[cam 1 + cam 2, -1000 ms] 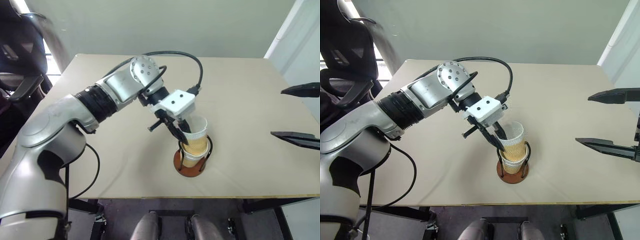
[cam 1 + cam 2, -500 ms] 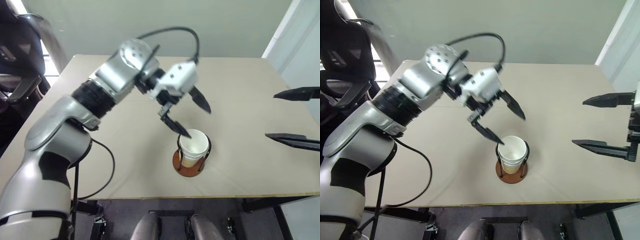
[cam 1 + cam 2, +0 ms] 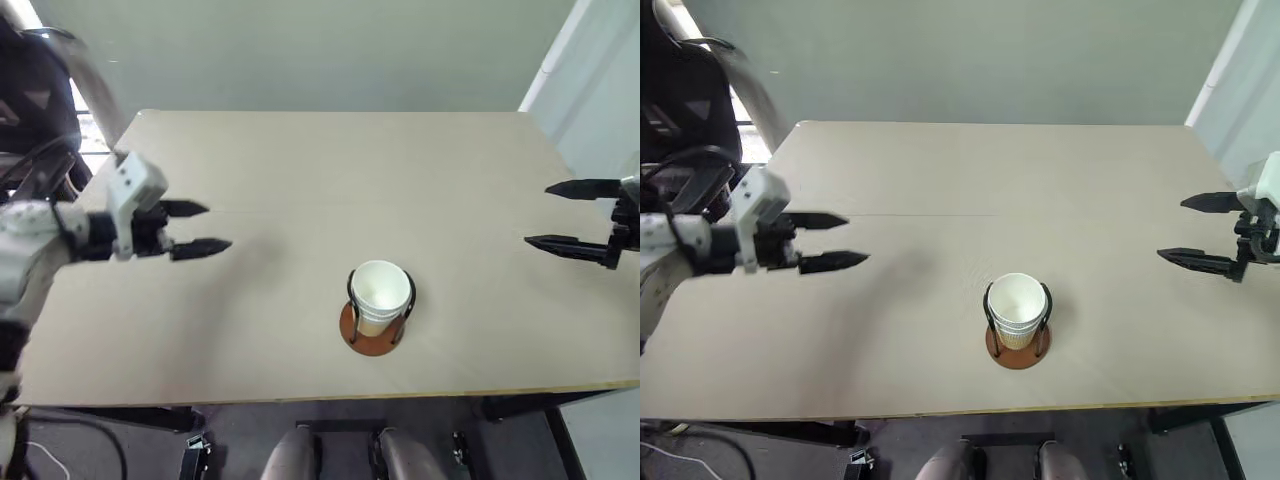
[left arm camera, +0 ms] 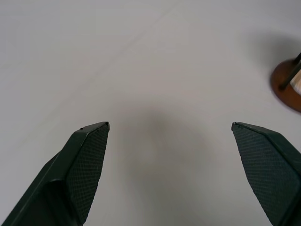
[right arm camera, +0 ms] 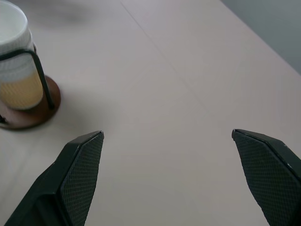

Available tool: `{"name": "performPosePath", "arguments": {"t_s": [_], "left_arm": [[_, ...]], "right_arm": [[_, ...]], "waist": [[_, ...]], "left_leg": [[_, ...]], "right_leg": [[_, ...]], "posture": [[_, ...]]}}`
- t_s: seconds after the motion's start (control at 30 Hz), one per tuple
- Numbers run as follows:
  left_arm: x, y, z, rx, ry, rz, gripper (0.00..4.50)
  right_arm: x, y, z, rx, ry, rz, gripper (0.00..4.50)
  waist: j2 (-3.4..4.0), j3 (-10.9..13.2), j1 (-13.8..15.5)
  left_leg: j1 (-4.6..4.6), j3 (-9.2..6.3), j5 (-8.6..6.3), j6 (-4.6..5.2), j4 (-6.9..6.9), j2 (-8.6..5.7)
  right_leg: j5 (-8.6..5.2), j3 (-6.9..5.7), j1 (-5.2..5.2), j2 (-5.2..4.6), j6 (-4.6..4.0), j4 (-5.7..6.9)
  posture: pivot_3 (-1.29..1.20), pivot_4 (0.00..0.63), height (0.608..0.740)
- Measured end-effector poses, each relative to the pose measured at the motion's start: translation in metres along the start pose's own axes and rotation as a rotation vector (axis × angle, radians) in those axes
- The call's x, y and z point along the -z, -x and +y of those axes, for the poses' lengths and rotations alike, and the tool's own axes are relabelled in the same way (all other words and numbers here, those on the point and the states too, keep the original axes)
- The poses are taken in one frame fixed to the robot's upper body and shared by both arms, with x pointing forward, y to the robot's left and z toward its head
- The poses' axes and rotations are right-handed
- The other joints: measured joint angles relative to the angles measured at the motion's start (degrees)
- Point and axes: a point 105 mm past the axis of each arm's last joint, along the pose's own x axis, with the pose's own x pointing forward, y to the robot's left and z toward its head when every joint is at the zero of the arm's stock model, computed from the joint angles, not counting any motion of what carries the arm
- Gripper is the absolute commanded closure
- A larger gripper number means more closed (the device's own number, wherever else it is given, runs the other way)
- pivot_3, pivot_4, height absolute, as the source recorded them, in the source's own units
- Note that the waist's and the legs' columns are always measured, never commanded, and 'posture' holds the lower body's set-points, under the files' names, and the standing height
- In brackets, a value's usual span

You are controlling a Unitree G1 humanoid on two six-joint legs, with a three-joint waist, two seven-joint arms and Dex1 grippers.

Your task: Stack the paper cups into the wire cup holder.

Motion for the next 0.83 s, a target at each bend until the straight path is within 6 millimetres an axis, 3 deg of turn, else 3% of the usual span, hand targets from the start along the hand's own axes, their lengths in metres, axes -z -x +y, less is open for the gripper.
{"name": "performPosePath", "arguments": {"t_s": [0.13, 0.3, 0.5, 0.83], "left_arm": [[0.008, 0.028, -0.015, -0.036, 0.054, 0.016, 0.04], [0.001, 0.048, -0.022, -0.107, 0.038, 0.008, 0.04], [0.003, 0.053, -0.032, -0.126, 0.056, 0.002, 0.04], [0.002, 0.052, -0.036, -0.132, 0.05, 0.003, 0.04]], "right_arm": [[-0.013, -0.008, -0.004, -0.06, 0.039, -0.041, 0.0], [0.0, -0.025, -0.007, -0.112, 0.033, 0.005, 0.0], [-0.008, -0.03, -0.016, -0.127, 0.072, -0.008, 0.0], [-0.001, -0.043, -0.014, -0.163, 0.052, -0.004, 0.0]], "waist": [[-0.24, -0.08, -0.03], [-0.24, -0.06, -0.2], [-0.27, -0.04, -0.51], [-0.27, -0.03, -0.75]], "left_leg": [[0.07, -0.03, -0.01, -0.08, -0.06, 0.09], [0.22, -0.09, -0.41, 0.3, -0.09, 0.09], [0.44, -0.15, -0.01, 0.01, -0.11, 0.1], [0.5, -0.24, 0.1, -0.21, -0.25, 0.11]], "right_leg": [[-0.14, -0.11, -0.03, 0.02, -0.63, 0.11], [0.08, -0.18, -0.06, 0.02, -1.14, 0.32], [0.14, -0.16, -0.1, 0.03, -1.52, 0.83], [0.17, -0.07, -0.21, 0.14, -1.75, 0.93]], "posture": [[0.0, 0.15, 0.74], [0.0, 0.15, 0.74], [0.0, 0.15, 0.74], [0.0, 0.15, 0.74]]}}
